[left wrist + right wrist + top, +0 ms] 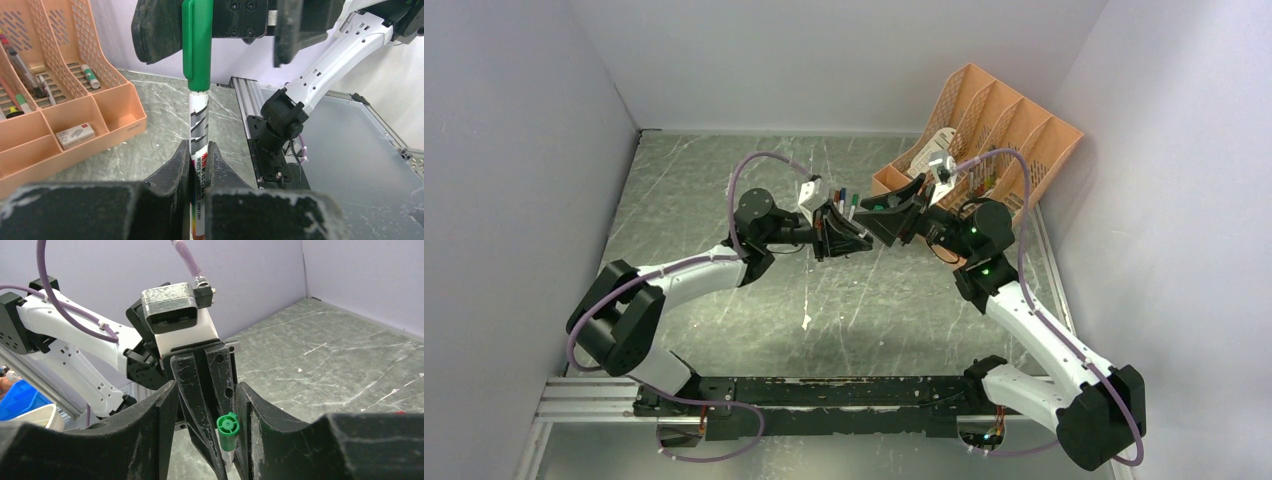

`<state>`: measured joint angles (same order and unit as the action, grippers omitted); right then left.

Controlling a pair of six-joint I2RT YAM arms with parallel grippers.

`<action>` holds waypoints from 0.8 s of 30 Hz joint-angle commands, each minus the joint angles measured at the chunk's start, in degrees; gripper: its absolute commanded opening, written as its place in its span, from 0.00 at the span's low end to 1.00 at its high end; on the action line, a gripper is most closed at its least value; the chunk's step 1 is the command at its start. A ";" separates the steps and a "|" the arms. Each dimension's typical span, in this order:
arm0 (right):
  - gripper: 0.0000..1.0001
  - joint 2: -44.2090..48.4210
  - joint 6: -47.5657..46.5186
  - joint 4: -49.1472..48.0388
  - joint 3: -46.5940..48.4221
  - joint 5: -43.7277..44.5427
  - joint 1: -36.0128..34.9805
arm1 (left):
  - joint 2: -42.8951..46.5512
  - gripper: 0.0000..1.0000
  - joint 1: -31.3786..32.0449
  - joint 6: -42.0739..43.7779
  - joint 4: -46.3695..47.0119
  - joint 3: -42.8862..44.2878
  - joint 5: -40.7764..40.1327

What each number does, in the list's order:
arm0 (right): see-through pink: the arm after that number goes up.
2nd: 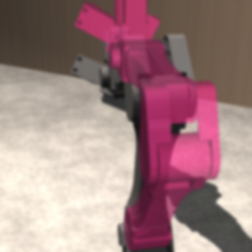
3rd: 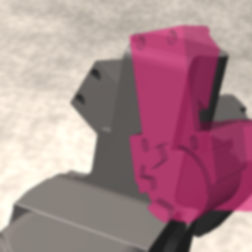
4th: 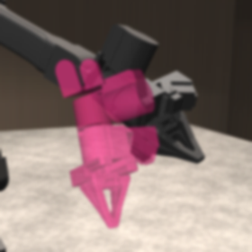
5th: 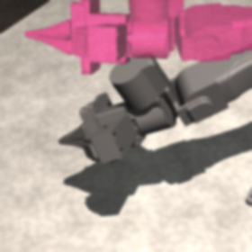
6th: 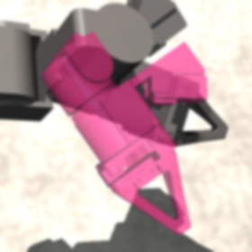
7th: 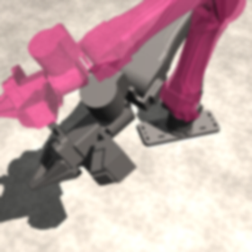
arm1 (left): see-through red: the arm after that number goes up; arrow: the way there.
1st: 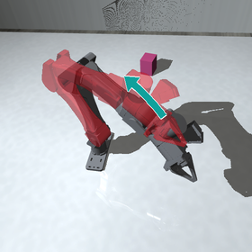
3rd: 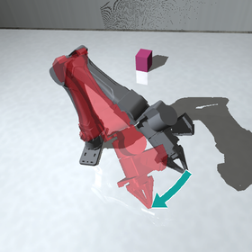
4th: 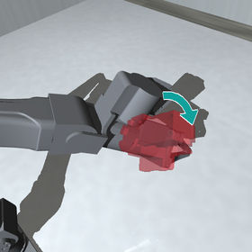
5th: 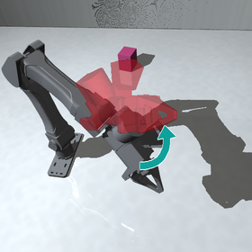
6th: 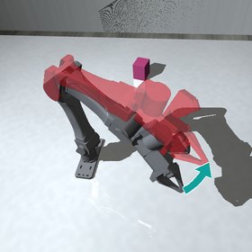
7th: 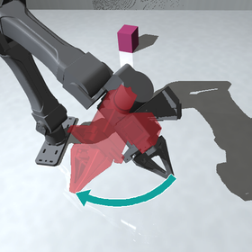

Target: Insert the pens into the pen caps

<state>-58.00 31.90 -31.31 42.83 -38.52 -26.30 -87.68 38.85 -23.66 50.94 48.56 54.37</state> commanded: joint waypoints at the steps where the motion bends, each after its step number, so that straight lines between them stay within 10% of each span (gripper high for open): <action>1: 0.43 0.22 1.26 -2.94 -0.85 0.18 0.29 | 2.44 0.07 0.26 2.03 0.55 -0.88 -1.15; 11: 0.02 -0.49 1.37 -3.02 -1.30 -0.06 0.28 | 2.96 0.07 0.28 1.10 1.65 -0.82 -0.95; 24: 0.00 -2.51 1.18 0.06 -3.15 -3.31 0.20 | 3.10 0.07 0.26 1.31 6.17 6.19 -2.85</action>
<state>-58.89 32.10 -34.15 42.19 -37.82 -25.82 -85.89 38.85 -23.94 50.63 48.93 54.13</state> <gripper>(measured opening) 0.105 0.142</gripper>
